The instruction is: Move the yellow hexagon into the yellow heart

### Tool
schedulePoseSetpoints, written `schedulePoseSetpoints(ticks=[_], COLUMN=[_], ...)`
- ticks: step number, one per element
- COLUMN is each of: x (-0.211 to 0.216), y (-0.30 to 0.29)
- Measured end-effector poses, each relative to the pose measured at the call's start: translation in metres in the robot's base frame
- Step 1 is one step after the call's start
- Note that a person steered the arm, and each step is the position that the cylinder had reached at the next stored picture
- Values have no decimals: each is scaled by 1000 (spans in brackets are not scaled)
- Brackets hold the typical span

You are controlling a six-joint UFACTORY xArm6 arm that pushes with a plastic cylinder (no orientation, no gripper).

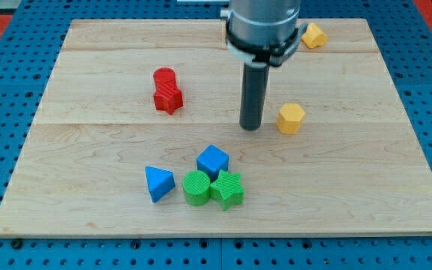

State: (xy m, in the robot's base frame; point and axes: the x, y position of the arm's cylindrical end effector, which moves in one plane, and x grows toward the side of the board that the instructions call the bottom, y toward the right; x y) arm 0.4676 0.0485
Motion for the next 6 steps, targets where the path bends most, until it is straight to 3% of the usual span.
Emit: schedulePoseSetpoints(ticks=[1,2,3,4,6], x=[-6,-87,-93,-80,-173], y=[68,90,142,149,133])
